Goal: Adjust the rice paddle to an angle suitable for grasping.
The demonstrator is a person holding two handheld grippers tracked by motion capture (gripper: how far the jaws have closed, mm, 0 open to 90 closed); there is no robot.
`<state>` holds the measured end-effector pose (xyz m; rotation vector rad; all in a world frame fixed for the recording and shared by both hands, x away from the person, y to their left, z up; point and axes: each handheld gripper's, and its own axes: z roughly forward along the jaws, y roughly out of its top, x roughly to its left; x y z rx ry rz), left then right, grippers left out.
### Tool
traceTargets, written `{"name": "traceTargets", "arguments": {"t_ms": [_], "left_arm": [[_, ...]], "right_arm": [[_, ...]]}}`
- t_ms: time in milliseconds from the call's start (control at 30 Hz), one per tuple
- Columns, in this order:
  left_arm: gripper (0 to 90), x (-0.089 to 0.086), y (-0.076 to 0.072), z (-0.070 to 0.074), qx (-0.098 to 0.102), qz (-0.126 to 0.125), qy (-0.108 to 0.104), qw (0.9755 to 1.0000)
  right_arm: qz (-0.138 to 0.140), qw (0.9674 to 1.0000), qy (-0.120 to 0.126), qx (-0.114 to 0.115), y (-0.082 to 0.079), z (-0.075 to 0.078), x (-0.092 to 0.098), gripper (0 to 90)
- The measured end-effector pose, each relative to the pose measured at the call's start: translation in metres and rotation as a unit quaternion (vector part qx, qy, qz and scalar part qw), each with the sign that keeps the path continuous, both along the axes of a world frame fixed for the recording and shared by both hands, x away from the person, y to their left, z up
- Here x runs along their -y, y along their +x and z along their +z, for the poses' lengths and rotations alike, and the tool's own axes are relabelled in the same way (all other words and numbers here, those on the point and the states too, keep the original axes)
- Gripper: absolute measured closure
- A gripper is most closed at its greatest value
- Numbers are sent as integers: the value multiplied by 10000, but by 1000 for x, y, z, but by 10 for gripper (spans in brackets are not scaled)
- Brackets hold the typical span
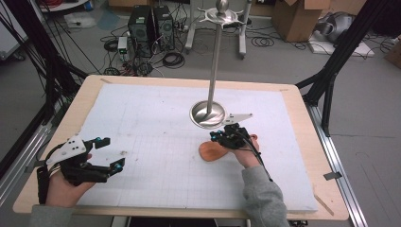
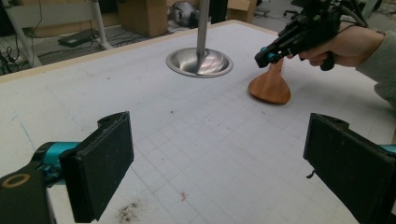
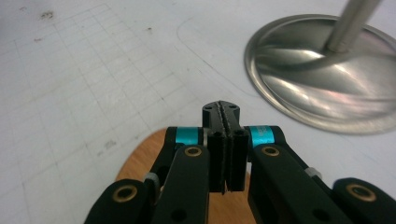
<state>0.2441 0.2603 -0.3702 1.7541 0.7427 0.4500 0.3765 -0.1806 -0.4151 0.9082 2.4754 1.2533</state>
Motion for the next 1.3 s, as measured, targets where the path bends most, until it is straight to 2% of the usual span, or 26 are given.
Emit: {"name": "traceTargets", "arguments": {"t_ms": [100, 167, 200, 267, 467, 567, 667, 833, 933, 1100, 1133, 1300], "left_arm": [[88, -1, 0, 0, 21, -25, -32, 10000], [86, -4, 0, -1, 13, 13, -65, 10000], [86, -5, 0, -1, 8, 29, -58, 10000], [86, -7, -1, 0, 28, 53, -88, 9999], [86, -10, -3, 0, 32, 82, -97, 9999], [84, -8, -3, 1, 23, -15, -159, 9999], [84, -6, -3, 3, 62, -35, -154, 9999], [84, -6, -1, 1, 26, -26, -155, 9999], [84, -6, 1, 1, 16, -40, -141, 9999], [84, -3, 2, 3, 39, -68, -163, 9998], [84, -3, 2, 4, 49, -64, -168, 9998], [84, 0, 5, 3, 48, -81, -174, 9998]], "right_arm": [[37, 10000, 4, -62, 4, -1, -8, 895], [123, 9998, -115, -136, 10, -3, -21, 895], [143, 9998, -146, -90, 12, -4, -25, 895], [156, 9996, -141, -161, 16, -8, -30, 895], [121, 9989, -300, -328, 24, -19, -36, 895], [132, 9984, -375, -410, 26, -23, -39, 895], [124, 9981, -450, -402, 29, -25, -39, 895], [183, 9972, -563, -455, 24, -23, -41, 896], [260, 9968, -643, -400, 19, -22, -41, 896], [284, 9970, -565, -449, 15, -23, -37, 896], [331, 9963, -655, -452, 13, -22, -37, 896], [400, 9949, -766, -524, 6, -19, -37, 896]]}}
